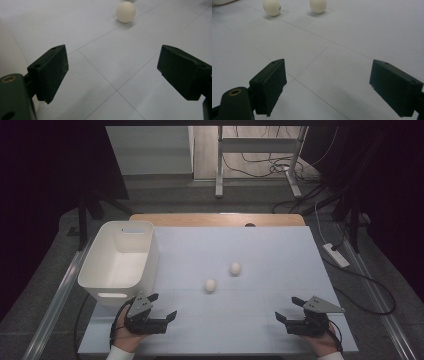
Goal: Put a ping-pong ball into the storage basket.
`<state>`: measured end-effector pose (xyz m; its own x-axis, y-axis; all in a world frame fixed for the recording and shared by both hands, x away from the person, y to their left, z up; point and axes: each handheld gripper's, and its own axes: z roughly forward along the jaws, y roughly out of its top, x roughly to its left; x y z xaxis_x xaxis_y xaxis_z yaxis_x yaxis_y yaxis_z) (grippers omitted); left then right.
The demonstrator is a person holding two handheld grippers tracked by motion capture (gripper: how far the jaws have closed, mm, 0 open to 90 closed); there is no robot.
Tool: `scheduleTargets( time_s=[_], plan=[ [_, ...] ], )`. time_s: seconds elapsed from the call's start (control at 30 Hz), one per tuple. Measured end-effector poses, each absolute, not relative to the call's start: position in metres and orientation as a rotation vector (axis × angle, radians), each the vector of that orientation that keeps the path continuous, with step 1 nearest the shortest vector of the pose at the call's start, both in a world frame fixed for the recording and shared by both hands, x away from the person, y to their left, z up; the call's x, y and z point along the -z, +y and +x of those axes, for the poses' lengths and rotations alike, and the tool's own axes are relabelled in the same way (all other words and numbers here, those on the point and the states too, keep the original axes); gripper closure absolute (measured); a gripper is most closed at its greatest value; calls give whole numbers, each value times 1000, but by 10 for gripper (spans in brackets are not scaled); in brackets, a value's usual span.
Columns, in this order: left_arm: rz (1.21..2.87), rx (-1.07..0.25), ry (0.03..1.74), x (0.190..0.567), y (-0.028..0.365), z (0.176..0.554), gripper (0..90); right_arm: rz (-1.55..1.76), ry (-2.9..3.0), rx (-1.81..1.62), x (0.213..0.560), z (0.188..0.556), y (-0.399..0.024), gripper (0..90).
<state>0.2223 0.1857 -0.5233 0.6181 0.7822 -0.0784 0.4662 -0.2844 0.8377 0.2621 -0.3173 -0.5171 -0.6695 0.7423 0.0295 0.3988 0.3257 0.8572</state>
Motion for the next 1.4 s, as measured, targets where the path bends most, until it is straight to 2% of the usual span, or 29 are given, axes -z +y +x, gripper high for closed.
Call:
scheduleTargets(
  time_s=[1.4],
  plan=[
    [1946, -446, 964, 519, 177, 224, 107, 1032, 2220, -1274, 517, 263, -318, 143]
  ],
)
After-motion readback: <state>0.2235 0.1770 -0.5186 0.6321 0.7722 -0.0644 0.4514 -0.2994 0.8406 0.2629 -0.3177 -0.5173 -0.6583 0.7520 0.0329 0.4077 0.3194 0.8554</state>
